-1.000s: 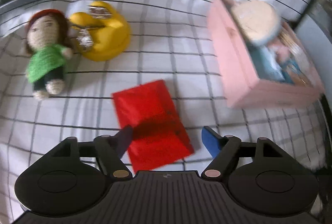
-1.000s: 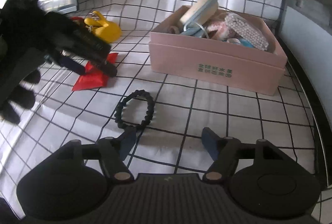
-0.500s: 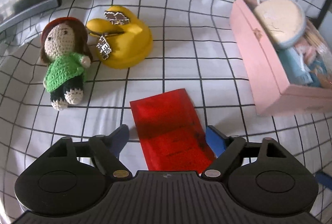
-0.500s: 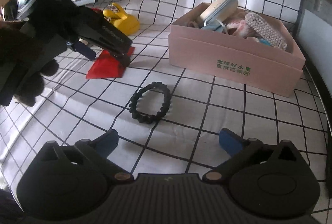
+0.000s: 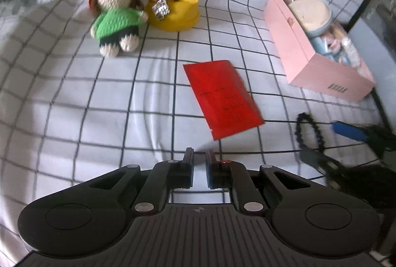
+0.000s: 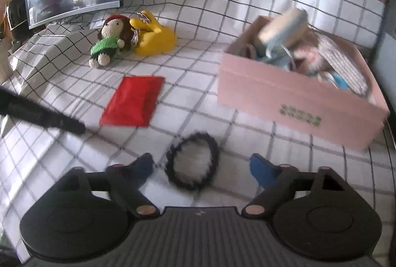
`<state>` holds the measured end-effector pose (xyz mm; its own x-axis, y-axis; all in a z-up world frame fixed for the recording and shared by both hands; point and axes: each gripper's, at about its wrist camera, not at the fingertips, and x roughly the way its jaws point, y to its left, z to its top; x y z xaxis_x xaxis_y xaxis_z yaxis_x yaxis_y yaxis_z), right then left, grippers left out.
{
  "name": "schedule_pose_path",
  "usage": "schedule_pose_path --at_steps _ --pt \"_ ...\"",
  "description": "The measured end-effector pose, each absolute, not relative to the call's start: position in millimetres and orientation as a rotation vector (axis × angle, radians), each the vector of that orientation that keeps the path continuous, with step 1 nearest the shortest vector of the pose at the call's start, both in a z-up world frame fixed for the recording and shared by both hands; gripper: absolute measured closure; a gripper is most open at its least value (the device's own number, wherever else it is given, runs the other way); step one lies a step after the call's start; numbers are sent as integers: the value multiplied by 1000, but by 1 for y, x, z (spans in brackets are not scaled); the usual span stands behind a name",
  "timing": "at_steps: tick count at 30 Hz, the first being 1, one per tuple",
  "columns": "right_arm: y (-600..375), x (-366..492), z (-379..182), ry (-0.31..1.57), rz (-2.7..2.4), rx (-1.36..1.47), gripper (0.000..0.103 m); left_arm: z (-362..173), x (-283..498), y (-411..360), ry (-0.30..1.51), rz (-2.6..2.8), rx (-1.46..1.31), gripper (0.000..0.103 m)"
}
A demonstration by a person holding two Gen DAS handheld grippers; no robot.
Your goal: Organize soft objects
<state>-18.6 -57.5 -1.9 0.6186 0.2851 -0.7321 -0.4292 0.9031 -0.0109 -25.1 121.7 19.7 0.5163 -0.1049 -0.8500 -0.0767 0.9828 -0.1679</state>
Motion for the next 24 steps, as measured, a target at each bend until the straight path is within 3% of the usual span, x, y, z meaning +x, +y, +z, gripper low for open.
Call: schedule_pose_path --at_steps 7,17,22,23,24 --pt "-3 -5 10 745 506 -215 21 20 -35 144 1029 -46 -347 85" --pt "67 30 -18 789 485 -226 22 38 -56 186 1015 48 -290 84" --pt "60 12 -11 786 534 -282 55 40 -57 187 1017 22 -290 84" --pt "58 7 -8 782 546 -288 69 40 -57 186 1019 14 -289 84" --pt "55 3 -4 785 555 -293 91 39 -55 184 1021 3 -286 84"
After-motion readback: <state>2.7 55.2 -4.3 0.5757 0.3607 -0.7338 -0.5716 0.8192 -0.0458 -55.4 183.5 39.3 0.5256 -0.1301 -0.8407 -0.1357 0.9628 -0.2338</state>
